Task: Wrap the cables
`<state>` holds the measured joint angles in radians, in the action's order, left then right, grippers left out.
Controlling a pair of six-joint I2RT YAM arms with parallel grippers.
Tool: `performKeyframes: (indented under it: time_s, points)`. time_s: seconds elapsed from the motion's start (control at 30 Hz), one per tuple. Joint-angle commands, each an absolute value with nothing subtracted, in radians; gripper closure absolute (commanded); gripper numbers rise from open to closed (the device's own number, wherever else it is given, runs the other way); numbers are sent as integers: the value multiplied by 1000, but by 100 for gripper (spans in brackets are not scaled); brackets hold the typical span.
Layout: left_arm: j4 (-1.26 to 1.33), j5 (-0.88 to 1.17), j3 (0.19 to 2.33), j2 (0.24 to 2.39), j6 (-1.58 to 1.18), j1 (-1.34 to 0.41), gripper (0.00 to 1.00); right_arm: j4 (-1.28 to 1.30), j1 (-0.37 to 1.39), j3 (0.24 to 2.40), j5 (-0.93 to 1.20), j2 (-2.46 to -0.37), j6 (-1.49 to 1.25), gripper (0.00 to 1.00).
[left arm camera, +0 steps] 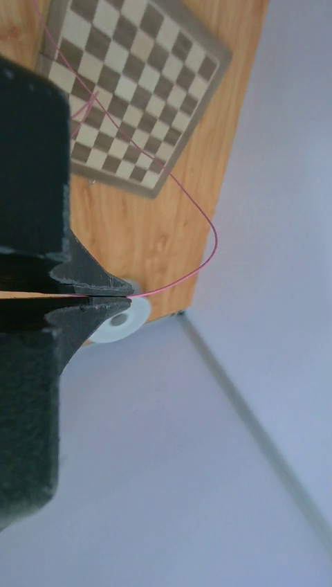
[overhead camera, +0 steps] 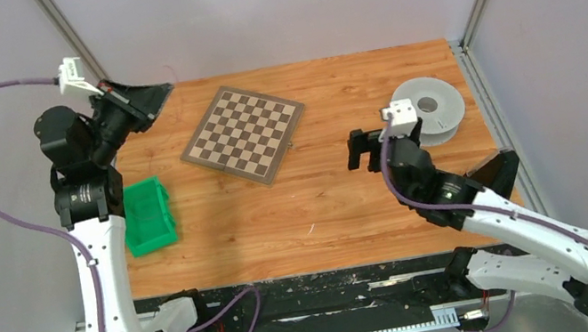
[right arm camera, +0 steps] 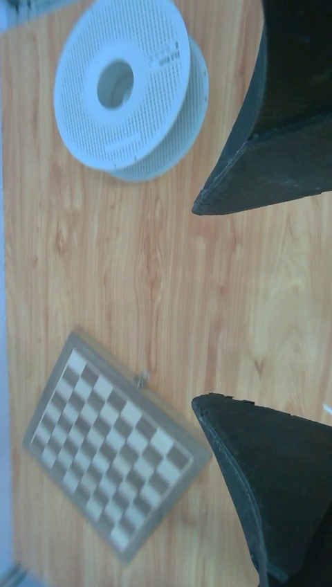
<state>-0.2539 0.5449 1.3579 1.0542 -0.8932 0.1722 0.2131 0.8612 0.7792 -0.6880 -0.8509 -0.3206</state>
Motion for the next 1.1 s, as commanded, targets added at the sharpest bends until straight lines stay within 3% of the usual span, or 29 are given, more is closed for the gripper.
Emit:
performKeyframes:
  time_s: [0.0,0.17,0.33,0.47,0.8,1.07]
  points:
    - [-279,731,1438,1026,-725,59,100,137,803,850,-793,-1009,-29,0]
    - [-295,772,1350,970,-681,-43,100,128,707,893,-793,-1174,106,3]
    - [-395,788,1252,920,-541,-131,100,95,593,915,-819,-1321,170,18]
    - [-435,815,1283,874,-516,-154,100,94,553,941,-859,-1428,198,25]
    - [-221,753,1752,962,-653,-159,100,169,549,966,-728,-1356,13,22]
    - [-231,617,2050,1082,-630,-160,100,170,546,983,-631,-1265,16,18]
